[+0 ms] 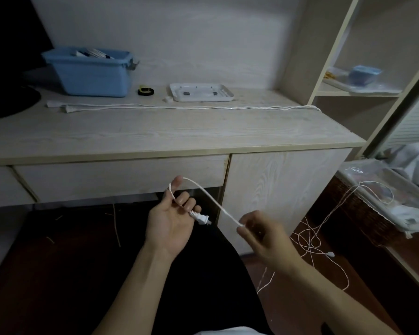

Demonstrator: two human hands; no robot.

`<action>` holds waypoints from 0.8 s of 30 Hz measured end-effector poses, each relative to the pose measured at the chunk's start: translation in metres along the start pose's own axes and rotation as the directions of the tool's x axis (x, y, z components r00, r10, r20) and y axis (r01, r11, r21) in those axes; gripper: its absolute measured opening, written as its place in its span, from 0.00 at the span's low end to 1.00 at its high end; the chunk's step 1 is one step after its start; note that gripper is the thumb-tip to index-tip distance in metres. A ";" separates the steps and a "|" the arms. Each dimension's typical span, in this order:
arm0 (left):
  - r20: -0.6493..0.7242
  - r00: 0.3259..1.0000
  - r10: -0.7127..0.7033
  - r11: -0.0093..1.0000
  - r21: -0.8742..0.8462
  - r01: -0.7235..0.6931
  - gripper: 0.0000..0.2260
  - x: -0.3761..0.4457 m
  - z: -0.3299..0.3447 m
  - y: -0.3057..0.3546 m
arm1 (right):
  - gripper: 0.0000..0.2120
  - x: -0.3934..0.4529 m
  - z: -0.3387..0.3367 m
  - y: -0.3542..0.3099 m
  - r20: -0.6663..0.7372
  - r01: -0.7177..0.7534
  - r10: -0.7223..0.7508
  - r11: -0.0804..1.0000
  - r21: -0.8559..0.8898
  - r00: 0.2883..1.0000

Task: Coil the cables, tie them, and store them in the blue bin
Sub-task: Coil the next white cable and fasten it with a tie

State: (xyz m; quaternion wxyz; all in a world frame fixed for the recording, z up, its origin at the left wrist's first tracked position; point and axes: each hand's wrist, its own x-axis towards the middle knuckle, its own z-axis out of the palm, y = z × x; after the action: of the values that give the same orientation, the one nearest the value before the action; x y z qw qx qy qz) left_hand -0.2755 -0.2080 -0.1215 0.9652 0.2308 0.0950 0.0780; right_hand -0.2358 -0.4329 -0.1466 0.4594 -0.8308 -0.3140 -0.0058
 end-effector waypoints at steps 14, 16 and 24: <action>-0.012 0.993 -0.121 0.380 0.923 0.057 0.10 -0.011 -0.019 -0.019 | 0.11 -0.008 0.037 -0.019 0.308 0.368 -0.284 0.892 -0.262 0.908; -0.021 0.974 -0.227 0.291 0.953 0.088 0.09 -0.016 -0.018 -0.016 | 0.12 -0.005 0.033 -0.017 0.243 0.332 -0.271 0.906 -0.263 0.931; 0.070 0.826 -0.559 0.319 0.938 0.136 0.21 -0.018 -0.008 0.002 | 0.16 -0.003 0.023 -0.019 -0.031 0.069 -0.071 0.996 -0.059 0.997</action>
State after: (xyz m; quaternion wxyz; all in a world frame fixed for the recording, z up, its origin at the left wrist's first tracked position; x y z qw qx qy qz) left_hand -0.2950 -0.2065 -0.1251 0.6720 0.6976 -0.0210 -0.2478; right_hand -0.2550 -0.4096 -0.1465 0.4400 -0.8320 -0.3350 -0.0448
